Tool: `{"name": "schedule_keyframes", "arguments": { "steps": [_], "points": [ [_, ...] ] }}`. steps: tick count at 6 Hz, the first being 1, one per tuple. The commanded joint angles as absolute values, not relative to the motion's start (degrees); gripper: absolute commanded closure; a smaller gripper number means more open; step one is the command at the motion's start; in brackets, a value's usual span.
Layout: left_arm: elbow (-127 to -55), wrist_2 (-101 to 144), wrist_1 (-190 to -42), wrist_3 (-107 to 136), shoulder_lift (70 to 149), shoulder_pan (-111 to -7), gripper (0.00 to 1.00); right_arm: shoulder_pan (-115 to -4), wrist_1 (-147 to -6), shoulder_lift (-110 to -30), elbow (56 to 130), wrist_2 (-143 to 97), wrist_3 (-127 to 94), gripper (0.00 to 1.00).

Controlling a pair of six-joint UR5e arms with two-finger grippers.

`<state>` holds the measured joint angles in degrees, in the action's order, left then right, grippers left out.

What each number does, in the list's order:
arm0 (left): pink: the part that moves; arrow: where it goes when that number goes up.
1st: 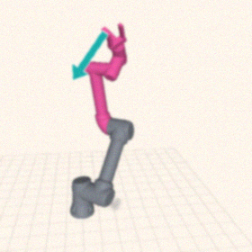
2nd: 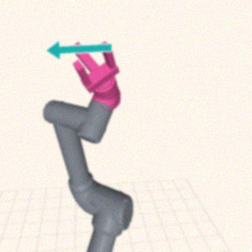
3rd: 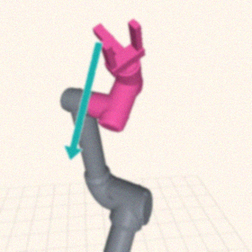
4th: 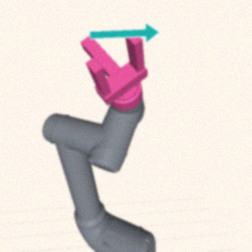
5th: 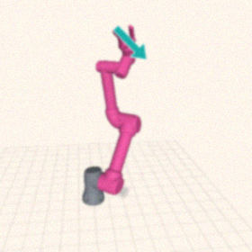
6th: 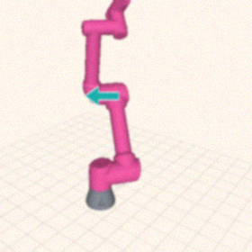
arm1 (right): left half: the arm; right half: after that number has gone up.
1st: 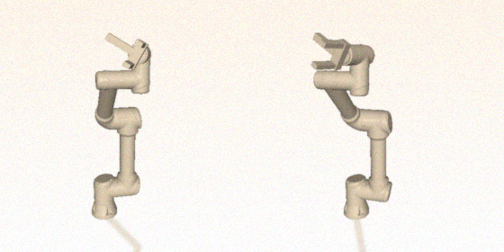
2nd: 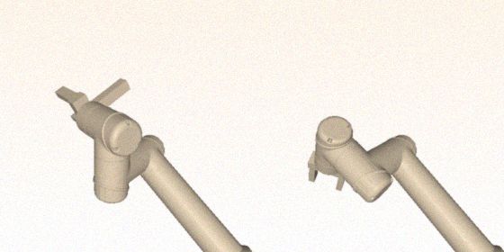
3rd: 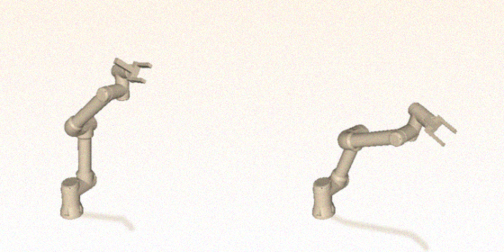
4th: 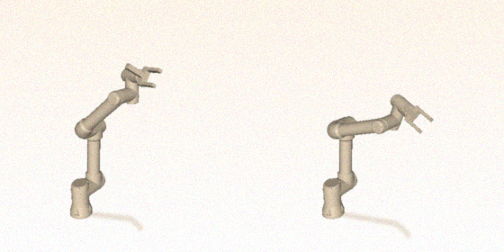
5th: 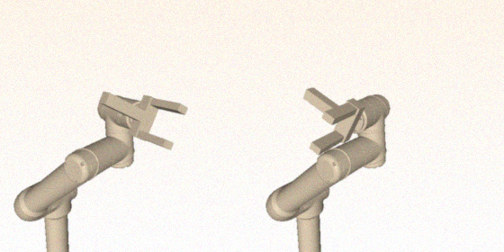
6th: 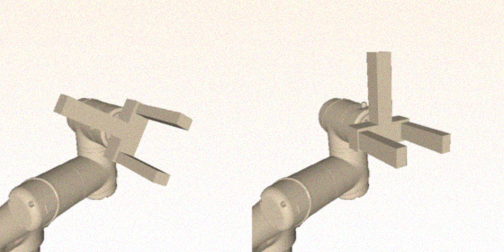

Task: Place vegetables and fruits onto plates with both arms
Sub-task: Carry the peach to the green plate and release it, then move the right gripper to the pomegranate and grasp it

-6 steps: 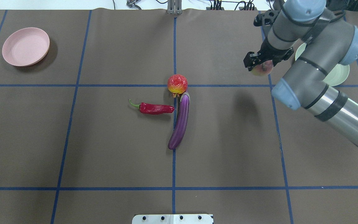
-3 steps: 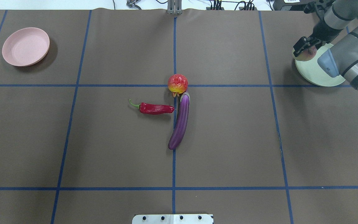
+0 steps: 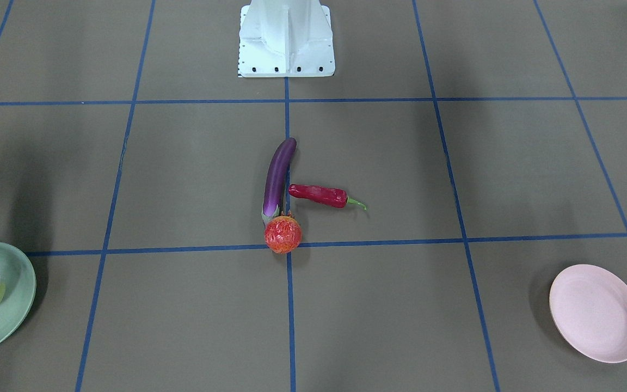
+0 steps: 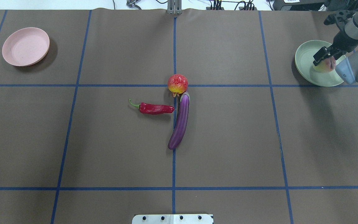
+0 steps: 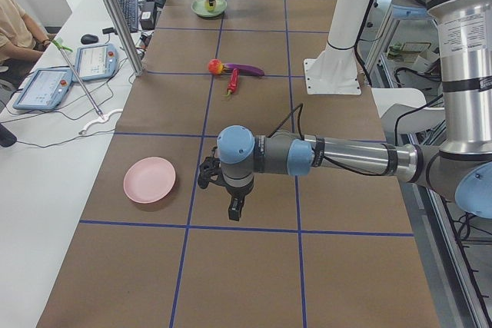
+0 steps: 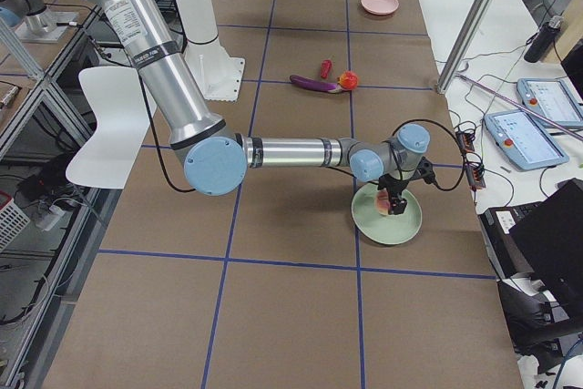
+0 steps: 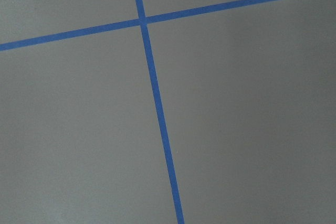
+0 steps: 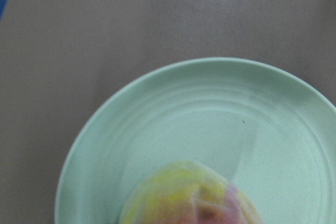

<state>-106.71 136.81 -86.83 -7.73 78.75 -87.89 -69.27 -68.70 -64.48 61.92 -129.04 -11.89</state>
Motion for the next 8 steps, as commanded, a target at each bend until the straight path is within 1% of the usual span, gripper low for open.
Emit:
{"name": "schedule_keyframes", "arguments": {
  "steps": [1,2,3,6,8],
  "points": [
    [-106.61,136.93,-86.66,-7.73,78.75,-87.8,0.0,-70.22,-67.15,-65.83,65.45,-129.2,-12.82,0.0],
    [-106.61,136.93,-86.66,-7.73,78.66,-87.8,0.0,-70.14,-67.41,-65.31,69.48,-129.29,-13.88,0.0],
    [-106.61,136.93,-86.66,-7.73,78.66,-87.8,0.0,-68.92,-68.02,-64.08,72.04,-129.46,-18.41,0.0],
    [-106.52,137.11,-86.57,-7.73,78.66,-87.8,0.0,-56.82,-67.59,-58.38,81.18,-127.19,-48.85,0.0],
    [-106.26,137.11,-86.75,-7.73,78.31,-87.72,0.0,-46.11,-68.29,-52.32,82.44,-116.6,-65.15,0.0]
  ]
}}
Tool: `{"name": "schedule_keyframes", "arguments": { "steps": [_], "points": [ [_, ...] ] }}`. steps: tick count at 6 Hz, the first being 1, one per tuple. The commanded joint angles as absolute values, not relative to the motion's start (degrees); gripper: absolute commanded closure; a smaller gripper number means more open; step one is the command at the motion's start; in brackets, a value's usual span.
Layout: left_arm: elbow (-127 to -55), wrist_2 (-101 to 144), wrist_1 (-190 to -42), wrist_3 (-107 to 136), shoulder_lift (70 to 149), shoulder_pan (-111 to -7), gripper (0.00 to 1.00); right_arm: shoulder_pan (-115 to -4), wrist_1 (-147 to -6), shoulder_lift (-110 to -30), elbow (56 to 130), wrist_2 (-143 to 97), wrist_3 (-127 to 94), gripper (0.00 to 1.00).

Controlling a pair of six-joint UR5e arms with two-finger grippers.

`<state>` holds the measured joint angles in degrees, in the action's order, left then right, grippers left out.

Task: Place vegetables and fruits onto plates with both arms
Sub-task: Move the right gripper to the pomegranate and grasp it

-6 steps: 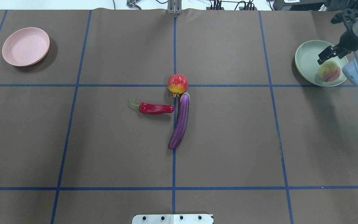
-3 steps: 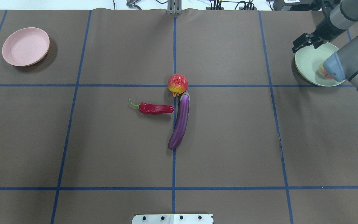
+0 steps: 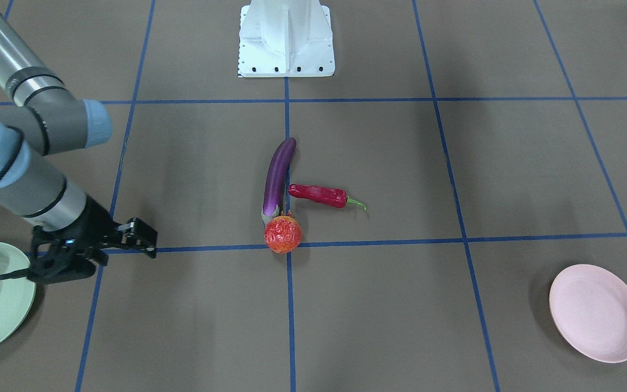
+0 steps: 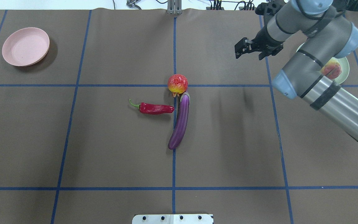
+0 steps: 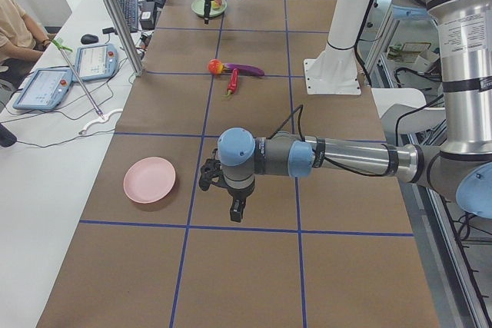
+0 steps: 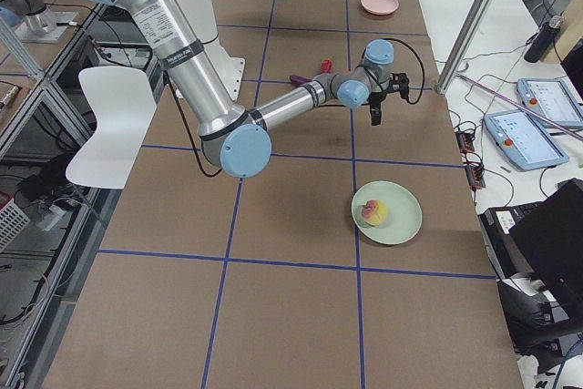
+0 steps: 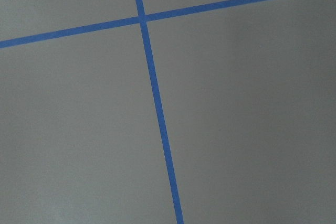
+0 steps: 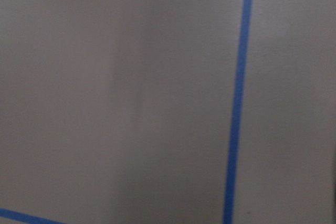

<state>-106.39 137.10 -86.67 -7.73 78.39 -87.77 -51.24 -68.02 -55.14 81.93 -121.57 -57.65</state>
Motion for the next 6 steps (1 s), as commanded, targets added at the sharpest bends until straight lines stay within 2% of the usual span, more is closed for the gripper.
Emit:
{"name": "schedule_keyframes", "arguments": {
  "steps": [1,2,4,6],
  "points": [
    [-106.26,137.11,-86.66,-7.73,78.31,-87.8,0.0,-41.7,-74.47,-47.42,82.01,-111.5,-67.13,0.0],
    [-106.26,137.11,-86.66,-7.73,78.22,-87.72,0.0,-38.62,-82.1,-42.94,81.74,-107.79,-67.15,0.0],
    [-105.47,137.11,-87.19,-7.73,78.22,-87.71,0.0,-34.82,-82.09,-37.48,75.28,-103.11,-67.32,0.0],
    [-105.47,137.11,-87.19,-7.73,78.31,-87.71,0.0,-33.75,-81.91,-36.39,72.6,-100.29,-66.19,0.0]
  ]
}}
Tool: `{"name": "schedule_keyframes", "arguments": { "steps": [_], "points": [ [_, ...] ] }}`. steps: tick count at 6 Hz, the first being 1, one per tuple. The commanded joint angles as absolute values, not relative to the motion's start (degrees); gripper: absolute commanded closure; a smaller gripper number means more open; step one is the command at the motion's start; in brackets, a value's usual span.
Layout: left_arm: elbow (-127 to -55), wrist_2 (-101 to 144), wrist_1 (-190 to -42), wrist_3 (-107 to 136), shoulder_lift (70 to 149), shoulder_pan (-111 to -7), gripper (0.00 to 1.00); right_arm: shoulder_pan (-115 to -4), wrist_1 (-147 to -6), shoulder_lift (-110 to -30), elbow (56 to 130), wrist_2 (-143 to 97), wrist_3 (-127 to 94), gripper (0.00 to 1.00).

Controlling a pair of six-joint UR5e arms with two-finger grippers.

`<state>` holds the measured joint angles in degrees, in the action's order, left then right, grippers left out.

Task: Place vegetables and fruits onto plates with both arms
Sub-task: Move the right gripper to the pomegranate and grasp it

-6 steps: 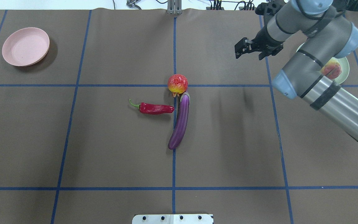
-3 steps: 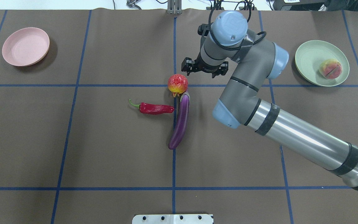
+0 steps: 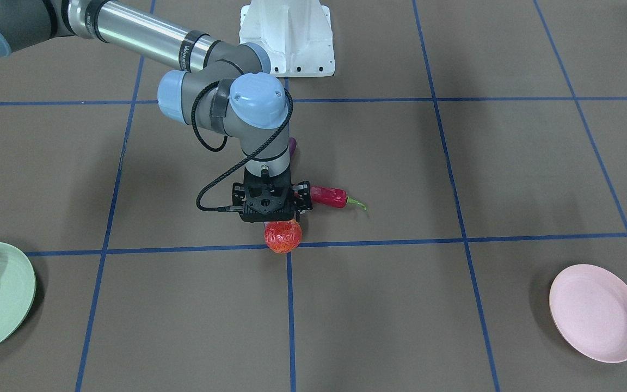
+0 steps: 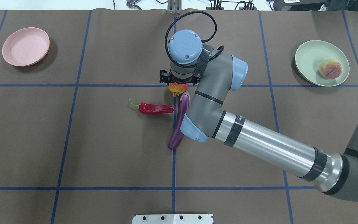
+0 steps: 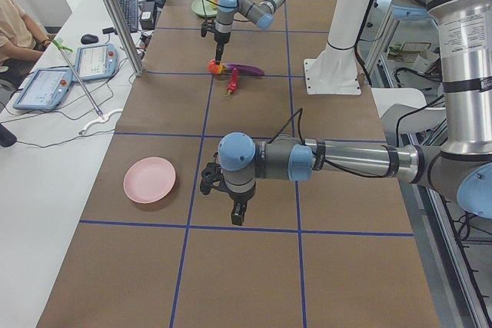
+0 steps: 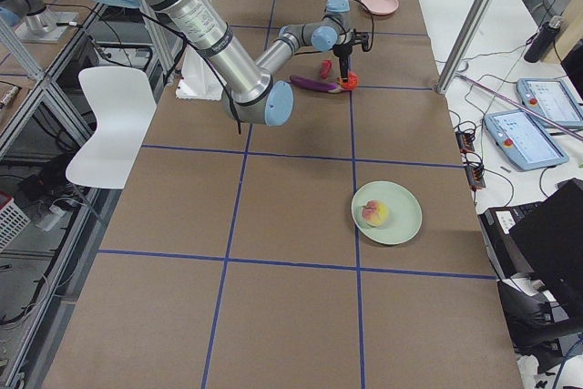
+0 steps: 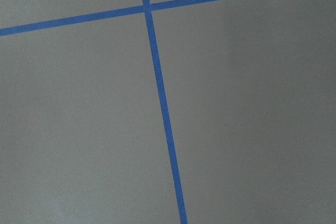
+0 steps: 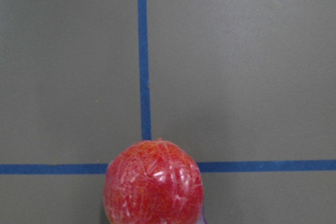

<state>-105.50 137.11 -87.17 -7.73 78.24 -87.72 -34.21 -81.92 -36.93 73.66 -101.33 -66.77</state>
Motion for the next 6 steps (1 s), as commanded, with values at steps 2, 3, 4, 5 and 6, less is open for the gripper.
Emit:
{"name": "schedule_keyframes", "arguments": {
  "steps": [2,3,4,5,6],
  "points": [
    [-105.38,137.11,-87.1,-7.73,78.22,-87.71,0.0,-33.31,-81.83,-36.3,70.94,-98.88,-62.95,0.0],
    [-105.29,137.11,-87.1,-7.73,78.22,-87.71,0.0,-33.31,-81.3,-36.21,70.41,-98.88,-62.76,0.0],
    [-105.21,137.11,-87.19,-7.73,78.22,-87.71,0.0,-33.22,-80.17,-35.86,69.62,-98.88,-62.75,0.0],
    [-105.21,137.11,-87.19,-7.73,78.22,-87.71,0.0,-33.22,-78.68,-34.38,67.0,-98.88,-62.84,0.0],
    [-105.21,137.11,-87.19,-7.73,78.22,-87.71,0.0,-33.22,-77.88,-34.37,66.36,-98.88,-62.75,0.0]
  ]
}}
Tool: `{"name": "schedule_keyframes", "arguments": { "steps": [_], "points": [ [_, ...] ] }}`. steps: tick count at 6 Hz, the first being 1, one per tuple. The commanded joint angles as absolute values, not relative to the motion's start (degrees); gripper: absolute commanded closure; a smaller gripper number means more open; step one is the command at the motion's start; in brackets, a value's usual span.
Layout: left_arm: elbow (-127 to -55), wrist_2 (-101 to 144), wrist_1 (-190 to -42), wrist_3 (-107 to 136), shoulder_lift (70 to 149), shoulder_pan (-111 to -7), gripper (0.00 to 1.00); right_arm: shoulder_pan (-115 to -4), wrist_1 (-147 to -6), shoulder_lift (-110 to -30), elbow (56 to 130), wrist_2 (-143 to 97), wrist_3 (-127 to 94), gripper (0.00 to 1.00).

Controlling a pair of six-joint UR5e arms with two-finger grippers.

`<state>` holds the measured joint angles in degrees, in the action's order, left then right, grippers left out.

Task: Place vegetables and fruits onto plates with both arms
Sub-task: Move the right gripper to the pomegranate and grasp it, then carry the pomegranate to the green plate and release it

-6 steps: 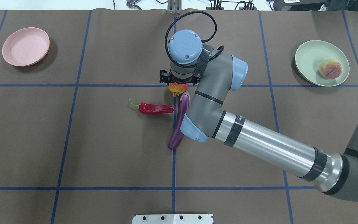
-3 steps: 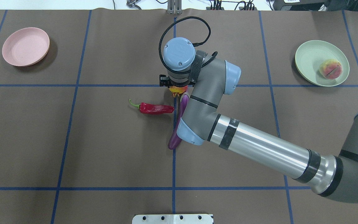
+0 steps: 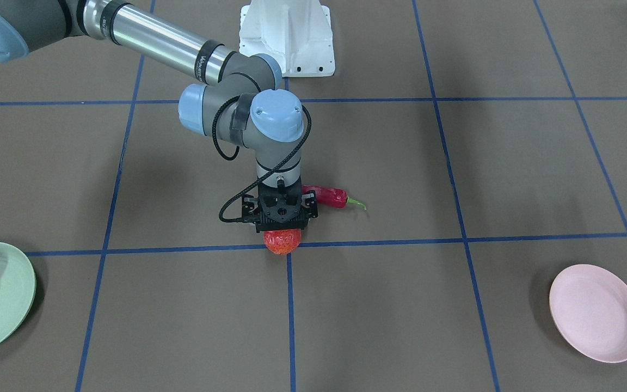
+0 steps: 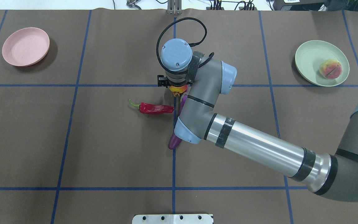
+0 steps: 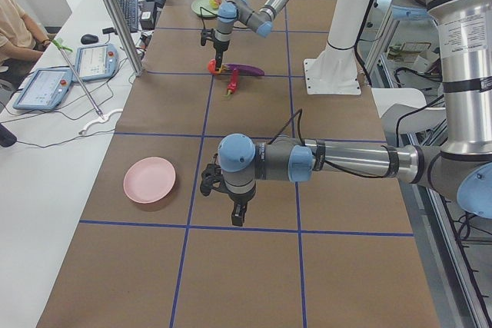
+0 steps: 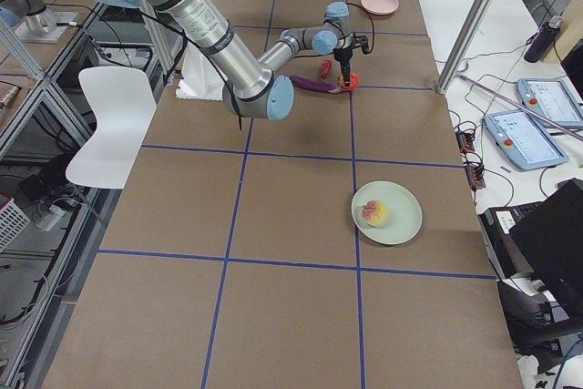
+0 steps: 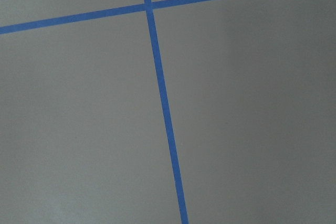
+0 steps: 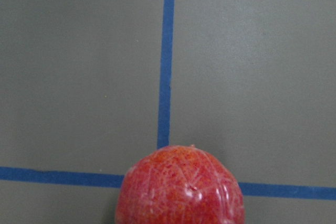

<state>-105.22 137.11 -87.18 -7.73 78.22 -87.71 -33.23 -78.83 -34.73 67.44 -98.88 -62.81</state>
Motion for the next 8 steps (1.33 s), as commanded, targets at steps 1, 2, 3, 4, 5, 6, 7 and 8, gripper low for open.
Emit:
{"name": "schedule_keyframes", "arguments": {
  "steps": [1,2,3,4,5,6,7,8],
  "points": [
    [-105.21,137.11,-87.19,-7.73,78.22,-87.71,0.0,-33.05,-77.87,-34.37,66.36,-98.88,-62.75,0.0],
    [-105.03,137.11,-87.19,-7.82,78.22,-87.71,0.0,-33.05,-77.78,-34.37,66.36,-98.96,-62.32,0.0],
    [-105.03,137.11,-87.19,-7.74,78.22,-87.71,0.0,-33.13,-77.78,-34.37,66.36,-98.96,-62.4,0.33],
    [-105.03,137.11,-87.19,-7.73,78.31,-87.71,0.0,-33.57,-77.7,-34.63,67.75,-99.14,-62.4,0.99],
    [-105.03,137.11,-87.27,-7.73,78.22,-87.71,0.0,-35.84,-78.04,-34.72,68.72,-99.75,-62.32,1.0],
    [-105.12,137.2,-87.28,-7.73,78.22,-87.71,0.0,-39.77,-78.13,-35.5,69.08,-103.93,-60.57,1.0],
    [-105.03,137.28,-87.28,-7.73,78.31,-87.71,0.0,-45.56,-77.79,-37.86,69.17,-109.63,-52.46,1.0],
    [-105.03,137.29,-87.28,-7.73,78.22,-87.71,0.0,-51.1,-77.78,-41.01,69.0,-113.69,-43.51,1.0]
  ]
}}
